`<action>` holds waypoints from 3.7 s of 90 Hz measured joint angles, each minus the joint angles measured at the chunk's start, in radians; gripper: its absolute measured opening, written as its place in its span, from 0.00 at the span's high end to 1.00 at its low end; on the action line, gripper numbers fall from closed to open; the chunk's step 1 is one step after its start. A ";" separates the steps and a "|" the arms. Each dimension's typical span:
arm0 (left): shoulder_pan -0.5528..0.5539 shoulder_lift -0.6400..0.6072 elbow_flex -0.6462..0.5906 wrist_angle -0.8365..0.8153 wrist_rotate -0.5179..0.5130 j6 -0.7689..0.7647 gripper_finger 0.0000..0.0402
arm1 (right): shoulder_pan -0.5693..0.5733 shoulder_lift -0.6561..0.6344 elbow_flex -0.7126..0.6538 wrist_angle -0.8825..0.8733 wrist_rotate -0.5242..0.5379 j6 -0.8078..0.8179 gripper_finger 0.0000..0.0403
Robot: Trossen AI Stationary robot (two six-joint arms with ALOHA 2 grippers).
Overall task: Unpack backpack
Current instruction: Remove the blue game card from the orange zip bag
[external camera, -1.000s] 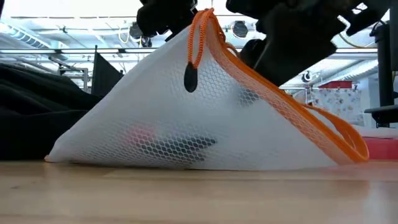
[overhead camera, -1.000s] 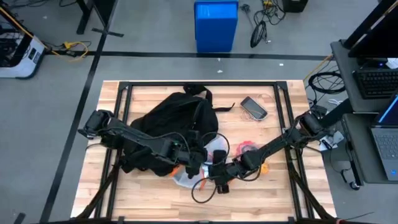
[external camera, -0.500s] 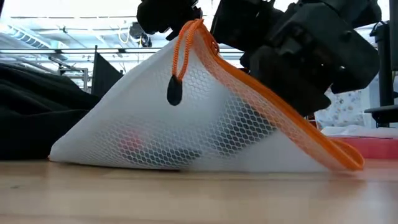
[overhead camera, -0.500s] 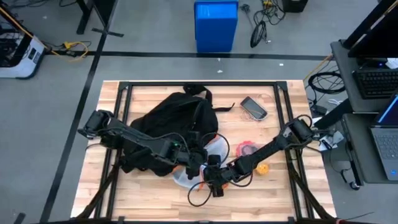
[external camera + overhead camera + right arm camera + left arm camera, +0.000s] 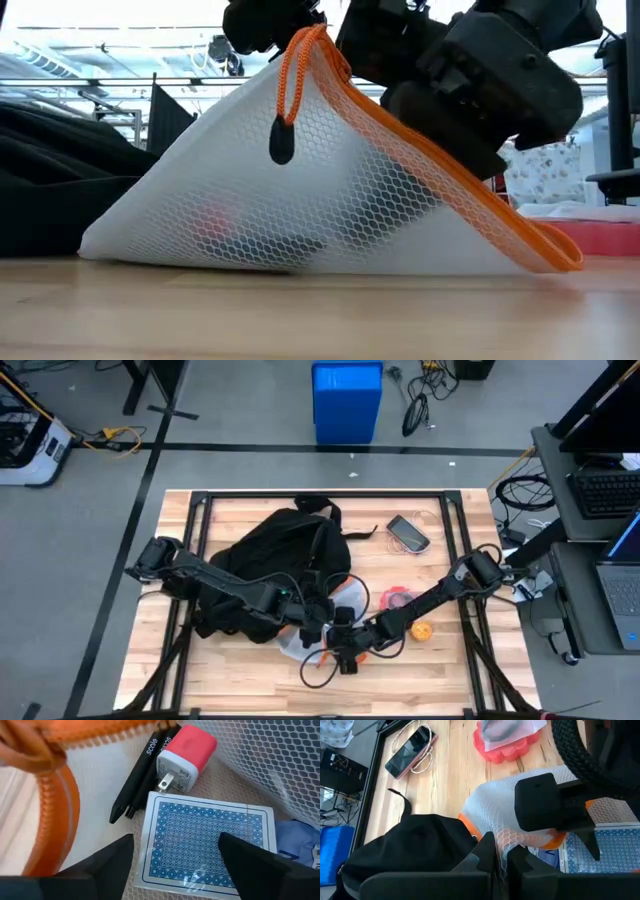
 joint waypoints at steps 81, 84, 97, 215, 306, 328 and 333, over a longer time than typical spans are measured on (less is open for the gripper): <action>0.005 0.000 0.000 -0.012 0.000 -0.003 1.00 | 0.039 0.029 0.217 -0.338 -0.030 -0.040 0.60; 0.005 0.000 0.000 -0.012 0.001 -0.003 1.00 | 0.042 0.029 0.222 -0.346 -0.029 -0.035 0.60; 0.005 0.000 0.000 -0.012 0.000 -0.004 1.00 | 0.050 0.028 0.224 -0.347 -0.023 -0.034 0.60; 0.028 0.000 0.000 -0.091 0.019 -0.031 1.00 | 0.205 -0.277 0.228 -0.575 0.094 0.168 0.60; 0.031 0.000 0.000 -0.085 0.053 -0.030 1.00 | 0.002 0.004 0.228 -0.413 0.040 0.013 0.23; 0.031 0.000 0.000 -0.089 0.076 -0.031 1.00 | -0.009 0.029 0.230 -0.447 0.041 0.003 0.23; 0.031 0.000 0.000 -0.096 0.076 -0.031 1.00 | -0.001 0.028 0.232 -0.481 0.044 0.024 0.23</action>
